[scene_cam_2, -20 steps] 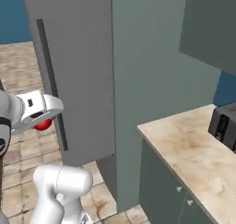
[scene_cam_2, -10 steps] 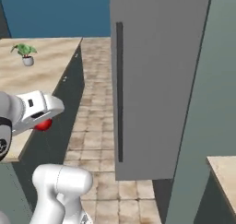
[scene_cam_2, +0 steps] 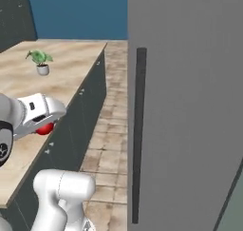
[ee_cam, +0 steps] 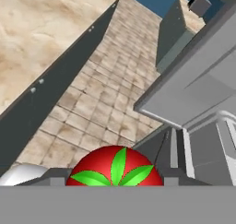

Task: Place the beer and liquor on the top shelf of the fridge to keep them out of children's reach, and place the tomato on lower shelves for easy access.

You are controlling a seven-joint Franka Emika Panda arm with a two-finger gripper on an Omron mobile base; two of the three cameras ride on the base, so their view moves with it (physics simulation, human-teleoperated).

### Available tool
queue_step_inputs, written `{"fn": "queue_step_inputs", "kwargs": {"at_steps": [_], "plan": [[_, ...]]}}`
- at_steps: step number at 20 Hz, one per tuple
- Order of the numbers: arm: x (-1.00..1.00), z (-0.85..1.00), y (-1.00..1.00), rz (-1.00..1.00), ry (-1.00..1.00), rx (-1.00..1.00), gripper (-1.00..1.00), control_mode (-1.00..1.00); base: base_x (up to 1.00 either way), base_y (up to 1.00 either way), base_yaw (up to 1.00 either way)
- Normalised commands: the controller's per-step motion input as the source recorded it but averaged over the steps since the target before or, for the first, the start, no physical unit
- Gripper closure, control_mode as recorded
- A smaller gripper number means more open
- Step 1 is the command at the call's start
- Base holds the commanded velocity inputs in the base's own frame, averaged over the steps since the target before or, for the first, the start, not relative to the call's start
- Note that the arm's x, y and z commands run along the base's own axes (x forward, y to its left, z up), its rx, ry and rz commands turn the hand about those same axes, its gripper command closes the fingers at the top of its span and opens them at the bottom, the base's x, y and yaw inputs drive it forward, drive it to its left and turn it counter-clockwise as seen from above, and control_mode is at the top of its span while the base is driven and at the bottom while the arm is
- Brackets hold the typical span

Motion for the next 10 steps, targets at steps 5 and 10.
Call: {"fn": "queue_step_inputs", "kwargs": {"at_steps": [5,10], "plan": [[0.00,0.00,0.00,0.00,0.00,0.00,1.00,1.00,0.70,0.00,0.00],[0.00,0.00,0.00,0.00,0.00,0.00,1.00,1.00,0.66,0.00,-0.14]]}}
